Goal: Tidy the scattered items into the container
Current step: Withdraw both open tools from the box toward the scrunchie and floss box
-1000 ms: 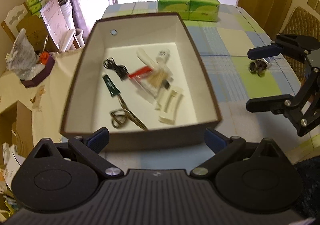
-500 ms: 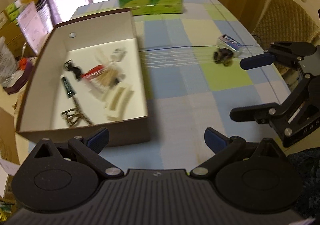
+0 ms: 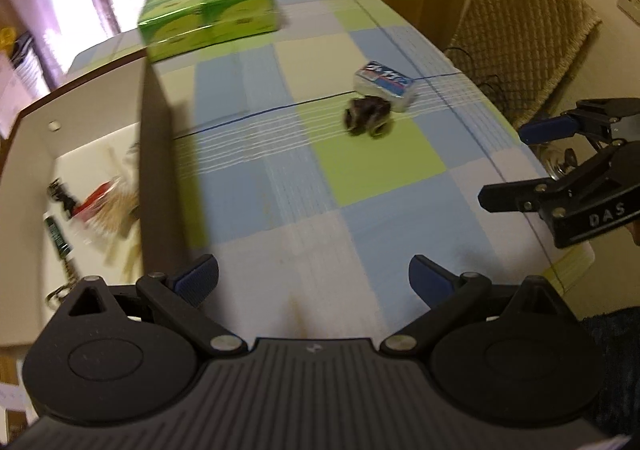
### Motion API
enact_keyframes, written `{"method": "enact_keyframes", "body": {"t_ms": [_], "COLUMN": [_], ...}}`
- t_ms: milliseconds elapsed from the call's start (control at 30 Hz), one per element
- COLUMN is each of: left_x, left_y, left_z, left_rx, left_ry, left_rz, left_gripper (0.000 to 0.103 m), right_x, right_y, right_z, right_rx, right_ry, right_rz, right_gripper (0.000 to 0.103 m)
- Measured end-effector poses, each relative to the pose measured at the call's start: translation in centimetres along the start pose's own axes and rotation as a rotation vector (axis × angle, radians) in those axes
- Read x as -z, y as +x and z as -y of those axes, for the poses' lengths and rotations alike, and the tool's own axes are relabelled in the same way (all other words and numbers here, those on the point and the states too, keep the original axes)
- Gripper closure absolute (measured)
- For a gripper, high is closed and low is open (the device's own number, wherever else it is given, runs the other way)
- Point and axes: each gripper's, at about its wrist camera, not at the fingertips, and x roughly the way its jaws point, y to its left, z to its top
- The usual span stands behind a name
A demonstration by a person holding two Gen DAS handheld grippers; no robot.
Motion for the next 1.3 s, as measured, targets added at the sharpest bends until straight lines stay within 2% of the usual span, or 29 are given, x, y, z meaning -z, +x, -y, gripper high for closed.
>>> {"method": "enact_keyframes", "body": {"t_ms": [233,533,1300], "left_x": [-2.5,-5.3,-9.4], "left_y": [2.7,5.4,12.3], "left_z": [2.2,3.6,4.1], "left_rx": [-0.007,-0.05,-0.032], "left_ry": [0.03,0.051,0.033], "left_rz": [0.004,0.003,-0.036], "left_gripper": [0.003,0.003,0.004], "right_x": [0.3,-0.4,-3.1], "right_y": [1.1,3.2,8.3], "right_z": [1.5,3.2,7.2], "right_rx": [0.097,0.149,0.153], "right_ry": [0.06,0.109,0.106], "right_rz": [-0.019,-0.015,-0.002], "right_gripper": [0.002,0.002,0.002]}}
